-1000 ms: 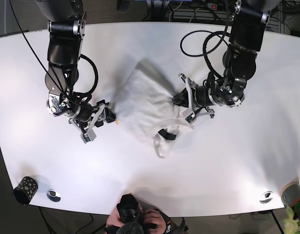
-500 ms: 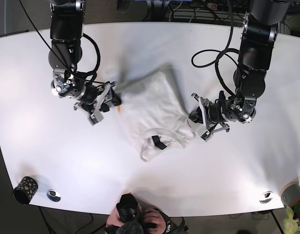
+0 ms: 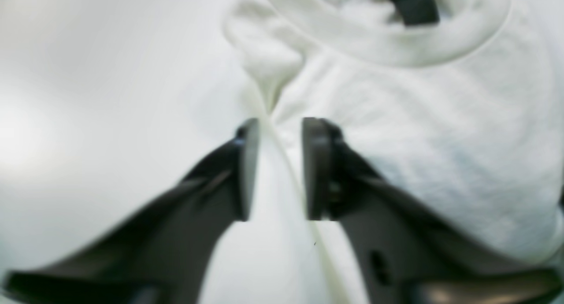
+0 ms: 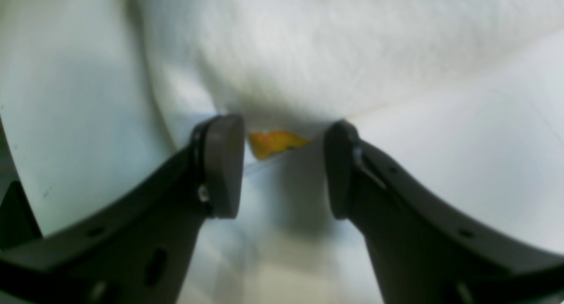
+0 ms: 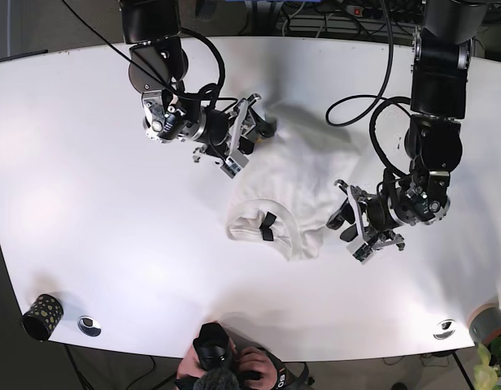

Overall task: Fold the T-shirt properly
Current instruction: 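Grasp the folded shirt with the left gripper and lift it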

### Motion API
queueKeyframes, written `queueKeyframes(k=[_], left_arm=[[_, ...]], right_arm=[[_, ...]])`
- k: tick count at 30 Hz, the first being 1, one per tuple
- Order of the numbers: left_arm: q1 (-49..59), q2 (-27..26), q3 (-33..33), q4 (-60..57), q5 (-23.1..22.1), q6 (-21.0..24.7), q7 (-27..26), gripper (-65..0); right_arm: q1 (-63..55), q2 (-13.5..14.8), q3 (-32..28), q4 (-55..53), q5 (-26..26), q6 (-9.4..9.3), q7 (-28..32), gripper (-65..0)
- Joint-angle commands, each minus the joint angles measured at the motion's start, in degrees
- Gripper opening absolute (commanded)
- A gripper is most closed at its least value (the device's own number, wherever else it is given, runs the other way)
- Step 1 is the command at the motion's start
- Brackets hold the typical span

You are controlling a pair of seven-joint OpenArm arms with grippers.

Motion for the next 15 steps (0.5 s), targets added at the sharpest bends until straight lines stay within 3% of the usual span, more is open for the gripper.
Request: queueKeyframes(k=[1, 3, 7, 15], left_arm=[[0.89, 1.24, -0.29, 6.01, -1.32, 3.44, -0.74, -32.1], [2.83, 1.77, -0.29, 9.53, -1.32, 6.43, -0.83, -26.2], [6.78, 5.28, -0.03, 15.07, -1.23, 12.76, -0.92, -21.5], [11.35, 10.82, 0.50, 14.89, -1.06, 21.20, -3.38, -14.0]], right_arm=[[0.71, 0.42, 0.11, 2.72, 0.15, 0.08, -0.85, -37.4], [0.53, 0.51, 0.19, 4.48, -0.03, 0.08, -1.29, -37.4], [0.71, 2.36, 0.37, 5.80, 0.15, 0.08, -2.70, -37.4], [0.80, 2.45, 9.43, 5.62, 0.23, 0.08, -2.79, -37.4]])
